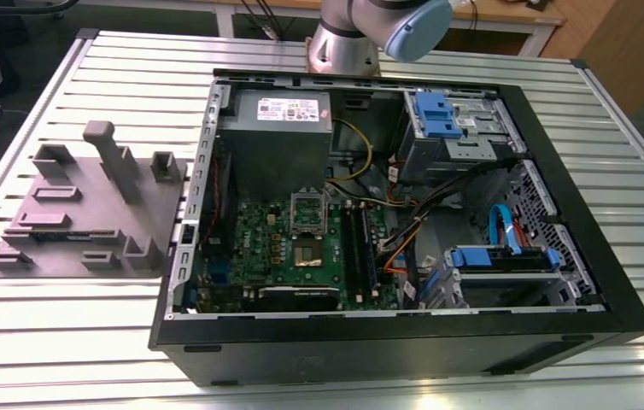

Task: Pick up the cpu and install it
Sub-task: 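Pick up the cpu and move it towards the insertion slot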

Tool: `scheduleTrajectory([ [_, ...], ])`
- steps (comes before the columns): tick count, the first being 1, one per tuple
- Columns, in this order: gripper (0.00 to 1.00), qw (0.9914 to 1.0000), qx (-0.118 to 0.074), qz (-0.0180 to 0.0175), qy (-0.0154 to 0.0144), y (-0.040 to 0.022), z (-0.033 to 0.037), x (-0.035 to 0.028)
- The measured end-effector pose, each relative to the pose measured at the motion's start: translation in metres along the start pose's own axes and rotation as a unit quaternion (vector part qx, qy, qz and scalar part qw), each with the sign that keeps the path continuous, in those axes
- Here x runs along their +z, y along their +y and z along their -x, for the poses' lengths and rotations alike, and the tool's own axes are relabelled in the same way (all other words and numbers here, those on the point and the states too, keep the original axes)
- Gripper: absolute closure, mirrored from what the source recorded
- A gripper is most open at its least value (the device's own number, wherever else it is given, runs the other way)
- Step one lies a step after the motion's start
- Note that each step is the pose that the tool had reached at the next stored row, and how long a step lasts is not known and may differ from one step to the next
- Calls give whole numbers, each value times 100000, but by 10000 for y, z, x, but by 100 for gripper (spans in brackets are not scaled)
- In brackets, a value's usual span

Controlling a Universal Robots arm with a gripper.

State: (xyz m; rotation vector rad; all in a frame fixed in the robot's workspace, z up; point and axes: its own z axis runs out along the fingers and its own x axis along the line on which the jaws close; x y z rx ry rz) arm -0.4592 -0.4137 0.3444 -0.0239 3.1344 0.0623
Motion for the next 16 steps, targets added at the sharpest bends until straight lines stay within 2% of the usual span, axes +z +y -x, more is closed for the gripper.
scheduleTrajectory([
  [8,53,100000,0,-13,22,0,0,-13],
  [16,53,100000,1,-2,4,6,0,-137],
])
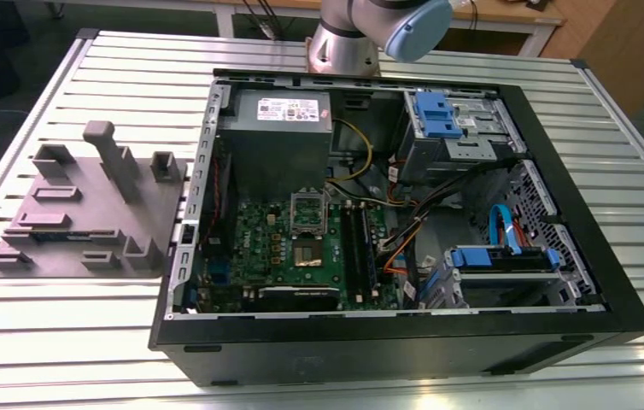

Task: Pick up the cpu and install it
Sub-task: 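Pick up the cpu and move it towards the insertion slot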

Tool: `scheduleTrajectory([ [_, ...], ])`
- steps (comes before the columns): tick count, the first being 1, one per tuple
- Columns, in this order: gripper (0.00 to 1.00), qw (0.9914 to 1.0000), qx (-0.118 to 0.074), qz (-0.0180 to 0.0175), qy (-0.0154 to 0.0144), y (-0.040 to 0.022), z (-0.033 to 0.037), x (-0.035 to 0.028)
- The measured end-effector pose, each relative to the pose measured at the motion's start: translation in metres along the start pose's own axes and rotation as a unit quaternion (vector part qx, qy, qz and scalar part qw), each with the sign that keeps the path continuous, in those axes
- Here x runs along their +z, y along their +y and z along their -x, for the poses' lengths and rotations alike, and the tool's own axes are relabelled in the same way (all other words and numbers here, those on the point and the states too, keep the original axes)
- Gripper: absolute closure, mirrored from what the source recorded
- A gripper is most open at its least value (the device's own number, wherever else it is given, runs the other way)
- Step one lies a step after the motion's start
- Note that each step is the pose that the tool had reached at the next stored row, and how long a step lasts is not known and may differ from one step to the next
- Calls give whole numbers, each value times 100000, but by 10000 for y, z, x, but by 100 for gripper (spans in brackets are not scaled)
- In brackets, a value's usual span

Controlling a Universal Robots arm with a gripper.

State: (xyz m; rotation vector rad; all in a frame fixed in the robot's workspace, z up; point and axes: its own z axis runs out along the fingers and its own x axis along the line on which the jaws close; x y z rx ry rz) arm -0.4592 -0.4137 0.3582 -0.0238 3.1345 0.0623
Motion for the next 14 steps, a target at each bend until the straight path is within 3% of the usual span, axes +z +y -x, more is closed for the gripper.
scheduleTrajectory([
  [10,53,100000,-1,1,-5,5,1,-138],
  [14,53,100000,-2,0,-4,6,1,-156],
])
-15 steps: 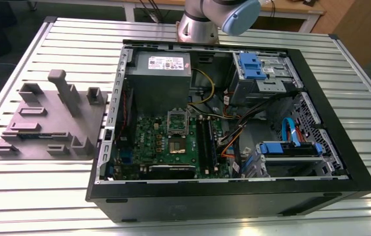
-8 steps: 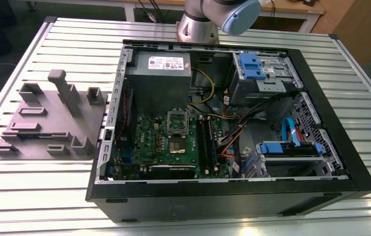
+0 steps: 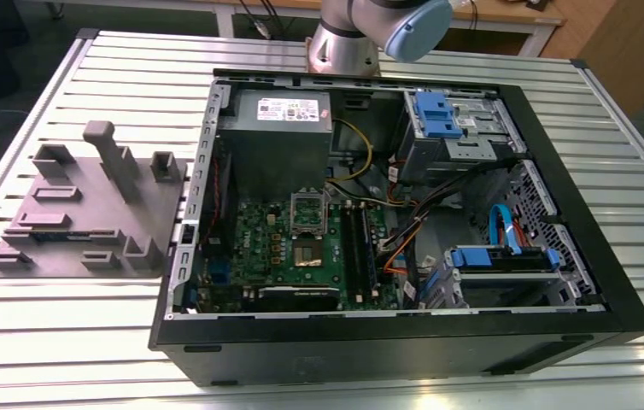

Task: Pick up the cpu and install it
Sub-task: 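Pick up the cpu and move it towards the insertion slot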

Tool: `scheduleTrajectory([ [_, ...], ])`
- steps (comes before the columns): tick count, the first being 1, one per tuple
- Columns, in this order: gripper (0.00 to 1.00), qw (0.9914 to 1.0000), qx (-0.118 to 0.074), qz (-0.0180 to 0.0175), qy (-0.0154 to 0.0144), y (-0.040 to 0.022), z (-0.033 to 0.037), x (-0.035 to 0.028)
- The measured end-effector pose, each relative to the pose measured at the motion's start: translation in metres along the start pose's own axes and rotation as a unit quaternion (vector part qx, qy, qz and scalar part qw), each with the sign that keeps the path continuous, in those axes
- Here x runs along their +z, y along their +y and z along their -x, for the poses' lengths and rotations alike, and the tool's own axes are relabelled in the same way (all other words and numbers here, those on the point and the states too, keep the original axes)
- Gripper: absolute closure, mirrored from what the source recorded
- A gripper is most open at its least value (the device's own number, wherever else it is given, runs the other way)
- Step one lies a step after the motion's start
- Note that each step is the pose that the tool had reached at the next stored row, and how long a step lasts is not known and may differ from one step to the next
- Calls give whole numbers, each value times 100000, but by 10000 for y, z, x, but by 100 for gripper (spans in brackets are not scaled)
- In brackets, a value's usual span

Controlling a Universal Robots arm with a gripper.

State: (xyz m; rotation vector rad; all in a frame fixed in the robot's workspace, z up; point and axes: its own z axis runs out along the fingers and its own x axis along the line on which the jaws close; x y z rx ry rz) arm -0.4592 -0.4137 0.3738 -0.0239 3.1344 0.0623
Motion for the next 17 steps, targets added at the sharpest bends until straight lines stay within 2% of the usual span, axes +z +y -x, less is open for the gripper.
scheduleTrajectory([
  [8,53,100000,-1,0,0,0,17,-1],
  [17,53,100000,1,1,-2,-2,116,0],
])
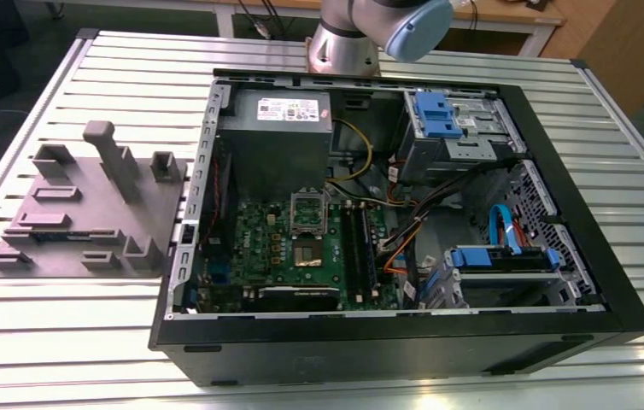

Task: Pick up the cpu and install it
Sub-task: 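Pick up the cpu and move it towards the insertion slot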

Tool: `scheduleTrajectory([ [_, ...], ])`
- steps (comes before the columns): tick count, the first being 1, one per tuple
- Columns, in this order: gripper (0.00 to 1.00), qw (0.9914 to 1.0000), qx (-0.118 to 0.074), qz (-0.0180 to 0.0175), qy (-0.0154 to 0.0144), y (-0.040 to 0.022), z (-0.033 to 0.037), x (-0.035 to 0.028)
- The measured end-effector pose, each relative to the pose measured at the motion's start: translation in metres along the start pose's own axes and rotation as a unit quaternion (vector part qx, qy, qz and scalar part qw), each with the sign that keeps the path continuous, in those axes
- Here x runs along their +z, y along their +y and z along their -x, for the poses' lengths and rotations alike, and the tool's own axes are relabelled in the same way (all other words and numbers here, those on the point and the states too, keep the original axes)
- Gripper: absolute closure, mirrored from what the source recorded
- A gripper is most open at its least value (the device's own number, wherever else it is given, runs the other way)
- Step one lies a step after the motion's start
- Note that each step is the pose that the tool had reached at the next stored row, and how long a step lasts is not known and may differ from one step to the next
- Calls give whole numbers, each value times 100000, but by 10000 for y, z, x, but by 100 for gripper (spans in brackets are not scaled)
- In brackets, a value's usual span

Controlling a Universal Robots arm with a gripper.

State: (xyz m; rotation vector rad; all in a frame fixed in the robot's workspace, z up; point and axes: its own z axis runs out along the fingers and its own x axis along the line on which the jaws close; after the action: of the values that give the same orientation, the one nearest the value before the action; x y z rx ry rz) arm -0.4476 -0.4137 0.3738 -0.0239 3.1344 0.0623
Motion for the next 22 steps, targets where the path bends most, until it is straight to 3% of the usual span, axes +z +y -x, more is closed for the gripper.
scheduleTrajectory([
  [9,53,100000,284,1,-15,-2,111,1],
  [18,53,99958,2908,-22,-110,-2,116,0],
  [22,53,99952,3102,-23,-120,-2,116,0],
])
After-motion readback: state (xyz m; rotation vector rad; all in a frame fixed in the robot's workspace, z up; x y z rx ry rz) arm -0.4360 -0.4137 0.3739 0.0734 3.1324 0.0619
